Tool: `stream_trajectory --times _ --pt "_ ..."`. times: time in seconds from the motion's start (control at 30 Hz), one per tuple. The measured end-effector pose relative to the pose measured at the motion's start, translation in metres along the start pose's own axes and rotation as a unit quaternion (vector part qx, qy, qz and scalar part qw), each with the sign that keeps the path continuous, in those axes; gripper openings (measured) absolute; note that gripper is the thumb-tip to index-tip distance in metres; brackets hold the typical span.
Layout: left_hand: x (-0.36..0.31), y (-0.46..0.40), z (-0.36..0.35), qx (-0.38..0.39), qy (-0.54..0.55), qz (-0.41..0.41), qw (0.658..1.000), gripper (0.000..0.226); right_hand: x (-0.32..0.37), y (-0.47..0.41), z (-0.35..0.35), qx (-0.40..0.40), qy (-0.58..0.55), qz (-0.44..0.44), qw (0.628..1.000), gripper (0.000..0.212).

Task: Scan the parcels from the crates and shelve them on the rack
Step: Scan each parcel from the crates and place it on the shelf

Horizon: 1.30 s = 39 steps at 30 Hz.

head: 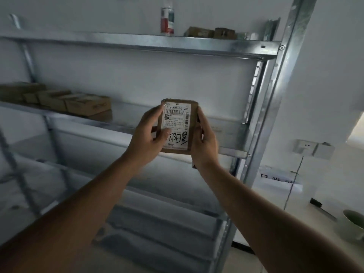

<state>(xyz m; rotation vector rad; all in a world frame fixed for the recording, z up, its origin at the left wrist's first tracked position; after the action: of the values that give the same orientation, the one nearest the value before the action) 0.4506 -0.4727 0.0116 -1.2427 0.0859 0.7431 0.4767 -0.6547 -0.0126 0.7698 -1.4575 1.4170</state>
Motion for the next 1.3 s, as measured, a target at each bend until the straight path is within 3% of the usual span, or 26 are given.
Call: stream_trajectory --times 0.1,0.37,0.63,0.9,1.03,1.3 --pt "0.045 -0.016 0.025 -0.018 -0.018 0.017 1.0 0.065 -0.005 -0.037 -0.05 0.019 -0.014 0.021 0.999 0.056" --pt "0.156 -0.061 0.08 -0.043 -0.058 0.065 0.995 0.069 -0.031 -0.14 -0.173 0.1 -0.053 -0.008 0.994 0.048" --pt "0.253 -0.088 0.149 -0.074 -0.119 0.027 0.99 0.066 -0.039 -0.195 -0.289 0.124 -0.025 -0.028 0.992 0.05" --pt "0.384 -0.11 0.208 -0.012 -0.053 0.07 0.996 0.06 -0.061 -0.235 -0.402 0.069 0.036 -0.07 0.995 0.052" --pt "0.44 -0.124 0.224 0.046 -0.024 0.079 0.996 0.048 -0.073 -0.248 -0.44 0.025 0.063 -0.137 0.988 0.051" --pt "0.512 -0.141 0.234 0.141 0.018 0.082 0.986 0.049 -0.076 -0.262 -0.493 -0.005 0.085 -0.236 0.968 0.046"
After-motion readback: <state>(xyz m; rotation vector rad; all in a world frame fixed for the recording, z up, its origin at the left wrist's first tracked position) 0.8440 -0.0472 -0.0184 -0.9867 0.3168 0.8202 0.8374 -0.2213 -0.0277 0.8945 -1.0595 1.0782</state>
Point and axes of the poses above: each hand's wrist, its own y-axis away from the middle knuckle, its own z-axis out of the back of the hand, x = y × z, the point moved 7 cm from there along -y, towards the middle knuckle, and after that the axes turned 11 degrees about -z, right-handed, at the moved point
